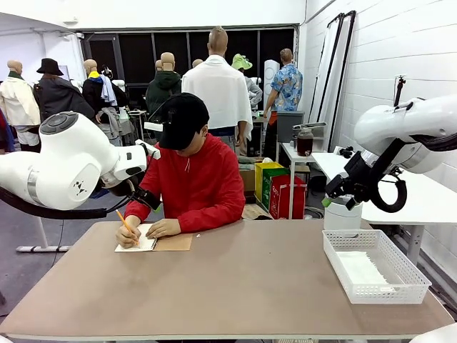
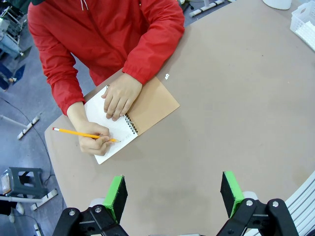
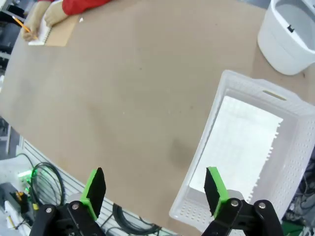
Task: Sort the paper based on its condition.
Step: If a person hands you a paper, place it in the Organizing basket , and if it's crumpled, put it in the Trash can.
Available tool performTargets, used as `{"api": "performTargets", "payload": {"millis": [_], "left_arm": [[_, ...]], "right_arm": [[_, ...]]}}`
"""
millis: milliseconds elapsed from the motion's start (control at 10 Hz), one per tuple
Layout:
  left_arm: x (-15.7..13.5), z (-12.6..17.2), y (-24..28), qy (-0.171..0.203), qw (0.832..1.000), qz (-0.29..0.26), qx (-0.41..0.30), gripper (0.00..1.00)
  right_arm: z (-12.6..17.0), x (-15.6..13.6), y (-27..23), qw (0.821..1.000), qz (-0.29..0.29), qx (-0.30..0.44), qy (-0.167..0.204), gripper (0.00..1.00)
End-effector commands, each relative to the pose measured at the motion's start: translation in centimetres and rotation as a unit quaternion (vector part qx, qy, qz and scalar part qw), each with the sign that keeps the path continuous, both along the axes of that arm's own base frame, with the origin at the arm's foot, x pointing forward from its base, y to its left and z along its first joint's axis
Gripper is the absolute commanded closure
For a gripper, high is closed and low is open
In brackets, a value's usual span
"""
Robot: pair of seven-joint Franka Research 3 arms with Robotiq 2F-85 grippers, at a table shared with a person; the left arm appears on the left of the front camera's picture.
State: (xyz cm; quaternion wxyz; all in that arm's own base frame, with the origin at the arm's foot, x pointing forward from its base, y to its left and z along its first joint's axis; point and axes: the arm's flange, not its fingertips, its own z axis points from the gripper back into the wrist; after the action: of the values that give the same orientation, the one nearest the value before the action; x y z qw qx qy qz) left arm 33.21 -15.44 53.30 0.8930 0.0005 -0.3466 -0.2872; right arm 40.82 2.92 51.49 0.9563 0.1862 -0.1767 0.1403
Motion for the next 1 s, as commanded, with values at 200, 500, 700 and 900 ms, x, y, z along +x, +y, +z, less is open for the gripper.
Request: {"api": "performTargets", "payload": {"millis": [200,500,700,900], "left_arm": [[0.0,0.0,0.0,0.0,1.0,0.0,0.001,0.0],[0.0,0.0,0.0,0.0,1.0,0.0,0.001,0.0],[0.0,0.0,0.0,0.0,1.0,0.0,0.001,0.0],[0.0,0.0,0.0,0.0,1.0,0.0,0.001,0.0]], "right_arm": [[0.0,-0.1,0.1,1.0,0.004,-0.002,0.003,0.0],[3.5,-1.8,4.4,0.989,0.06,-0.052,-0.128,0.0],[4.9,-3.4,6.8,0.977,0.116,-0.052,-0.172,0.0],[5.3,-4.9,8.3,0.966,0.165,-0.056,-0.193,0.0]]}}
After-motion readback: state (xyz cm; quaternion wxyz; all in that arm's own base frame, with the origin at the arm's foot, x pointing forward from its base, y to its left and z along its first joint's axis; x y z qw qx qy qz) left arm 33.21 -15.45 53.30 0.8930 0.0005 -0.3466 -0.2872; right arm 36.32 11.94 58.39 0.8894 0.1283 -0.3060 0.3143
